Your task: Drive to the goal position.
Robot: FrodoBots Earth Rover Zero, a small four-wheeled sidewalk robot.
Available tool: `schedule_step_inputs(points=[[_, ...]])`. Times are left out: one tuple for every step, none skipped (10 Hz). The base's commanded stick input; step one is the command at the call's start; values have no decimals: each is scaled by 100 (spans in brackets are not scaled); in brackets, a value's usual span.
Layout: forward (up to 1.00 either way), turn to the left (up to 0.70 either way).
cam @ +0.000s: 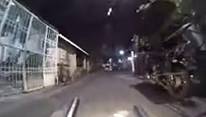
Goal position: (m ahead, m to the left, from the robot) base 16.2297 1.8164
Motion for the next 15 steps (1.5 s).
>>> schedule_step_inputs(points=[[100,-7],[100,2],[100,2],[100,2],[100,2],[100,2],[100,2],[100,2],[100,2],[100,2],[100,2],[100,-11],[100,-38],[100,-38],[100,-38]])
